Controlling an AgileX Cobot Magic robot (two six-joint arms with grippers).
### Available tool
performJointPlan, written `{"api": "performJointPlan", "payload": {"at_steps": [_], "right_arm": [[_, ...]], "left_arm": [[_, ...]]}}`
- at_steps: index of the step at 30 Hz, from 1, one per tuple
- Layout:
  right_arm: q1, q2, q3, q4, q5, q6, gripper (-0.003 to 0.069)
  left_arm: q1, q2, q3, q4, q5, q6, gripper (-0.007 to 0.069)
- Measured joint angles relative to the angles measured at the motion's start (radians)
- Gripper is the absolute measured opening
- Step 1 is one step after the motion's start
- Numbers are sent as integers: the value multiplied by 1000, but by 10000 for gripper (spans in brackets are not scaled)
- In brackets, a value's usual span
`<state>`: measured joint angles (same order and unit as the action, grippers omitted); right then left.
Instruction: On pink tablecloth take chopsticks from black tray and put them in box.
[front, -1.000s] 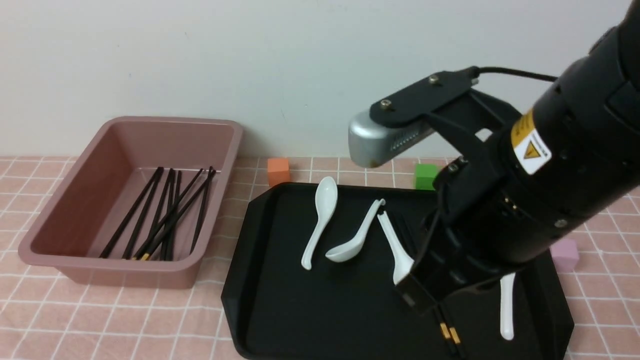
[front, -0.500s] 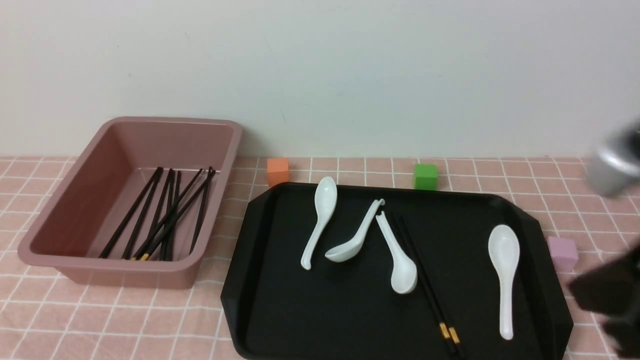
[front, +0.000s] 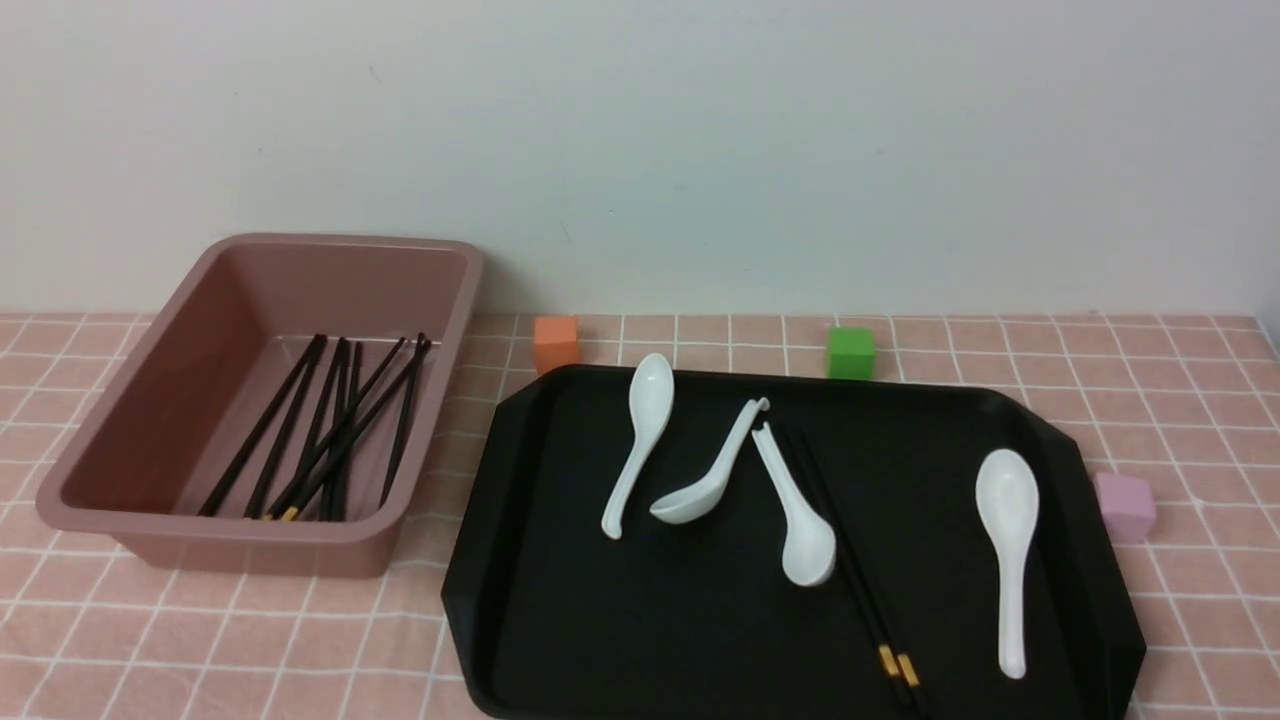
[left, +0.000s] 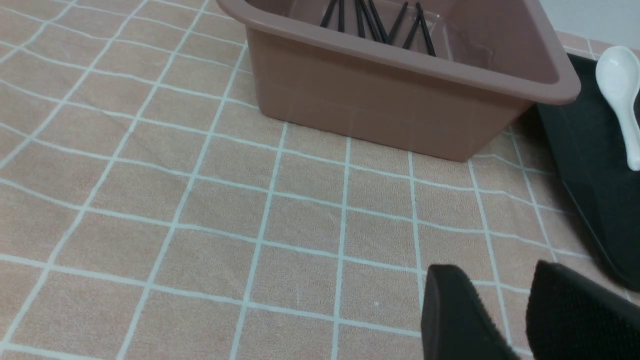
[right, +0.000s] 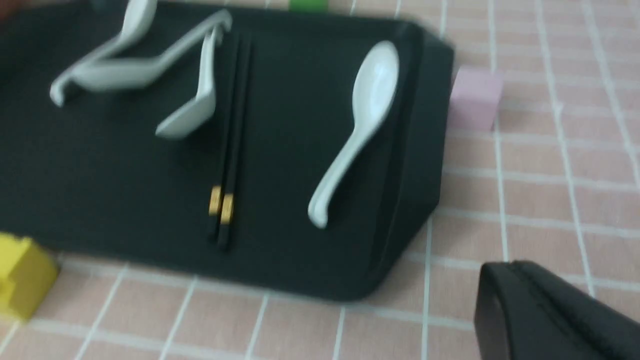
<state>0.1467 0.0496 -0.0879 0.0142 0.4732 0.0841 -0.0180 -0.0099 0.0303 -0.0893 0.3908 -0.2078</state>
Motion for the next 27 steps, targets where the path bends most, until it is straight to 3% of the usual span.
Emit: {"api": "performJointPlan", "payload": {"at_steps": [5,27], "right_arm": [[-6,-59,103,0,-100,0,-10],[-6,-59,103,0,-86,0,1]], "left_arm": [[0,0,0,-1,0,0,239],[0,0,0,-1,0,0,239]]}}
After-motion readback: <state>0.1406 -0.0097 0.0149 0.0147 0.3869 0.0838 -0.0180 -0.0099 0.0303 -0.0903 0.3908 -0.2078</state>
